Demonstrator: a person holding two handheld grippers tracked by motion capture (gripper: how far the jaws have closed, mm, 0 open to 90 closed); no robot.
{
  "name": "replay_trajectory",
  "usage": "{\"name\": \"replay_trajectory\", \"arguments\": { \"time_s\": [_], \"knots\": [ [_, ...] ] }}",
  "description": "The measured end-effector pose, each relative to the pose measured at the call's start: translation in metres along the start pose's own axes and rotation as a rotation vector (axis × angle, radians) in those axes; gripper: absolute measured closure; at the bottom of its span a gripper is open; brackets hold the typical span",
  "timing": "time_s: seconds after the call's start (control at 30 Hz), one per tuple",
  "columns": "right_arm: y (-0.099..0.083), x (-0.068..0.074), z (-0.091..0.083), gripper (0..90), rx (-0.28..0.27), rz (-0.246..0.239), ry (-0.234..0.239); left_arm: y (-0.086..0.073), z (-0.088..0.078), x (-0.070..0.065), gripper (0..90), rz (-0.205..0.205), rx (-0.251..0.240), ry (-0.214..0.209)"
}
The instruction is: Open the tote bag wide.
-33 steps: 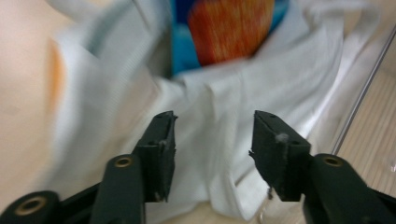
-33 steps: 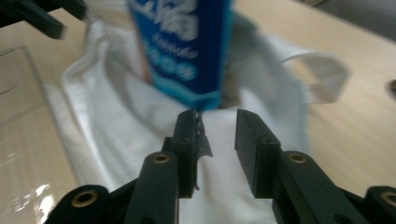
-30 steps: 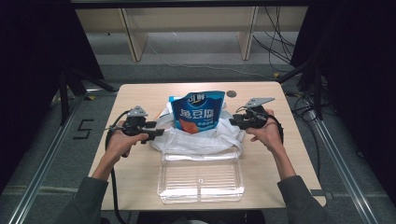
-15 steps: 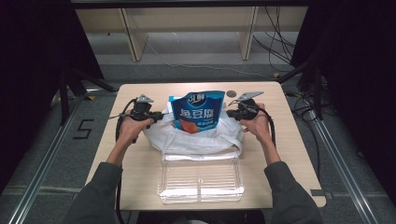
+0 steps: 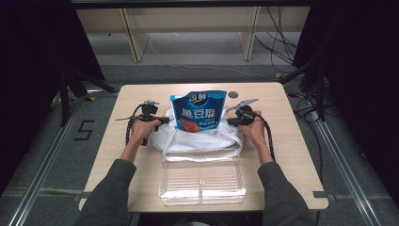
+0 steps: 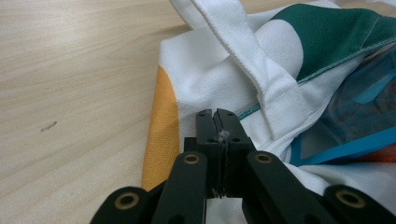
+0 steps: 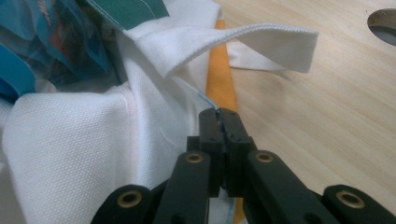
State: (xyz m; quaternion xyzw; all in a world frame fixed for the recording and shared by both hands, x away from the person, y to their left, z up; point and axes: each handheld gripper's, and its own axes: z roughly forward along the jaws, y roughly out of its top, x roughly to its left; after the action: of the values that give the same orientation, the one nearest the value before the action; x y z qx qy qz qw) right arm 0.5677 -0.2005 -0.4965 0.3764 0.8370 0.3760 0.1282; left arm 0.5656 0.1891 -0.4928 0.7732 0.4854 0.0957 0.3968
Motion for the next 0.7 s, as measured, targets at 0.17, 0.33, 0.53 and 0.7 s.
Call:
{"name": "replay_trajectory", "arguments": {
  "time_s": [0.17,0.33,0.53,0.7],
  "knots": [
    [0.004,0.000,-0.012,86.4,-0.043,-0.004,-0.009,0.003,-0.012,-0.001,77.6,0.020,-0.045,-0.009],
    [0.016,0.001,-0.042,74.1,-0.107,-0.002,-0.010,0.011,-0.032,-0.005,57.2,0.050,-0.092,0.000],
    [0.022,0.013,-0.068,62.5,-0.138,-0.042,-0.003,0.011,-0.062,-0.013,42.7,0.091,-0.136,0.005],
    [0.023,0.022,-0.079,57.8,-0.144,-0.057,0.016,0.005,-0.077,-0.019,35.5,0.111,-0.157,0.009]
  ]
}}
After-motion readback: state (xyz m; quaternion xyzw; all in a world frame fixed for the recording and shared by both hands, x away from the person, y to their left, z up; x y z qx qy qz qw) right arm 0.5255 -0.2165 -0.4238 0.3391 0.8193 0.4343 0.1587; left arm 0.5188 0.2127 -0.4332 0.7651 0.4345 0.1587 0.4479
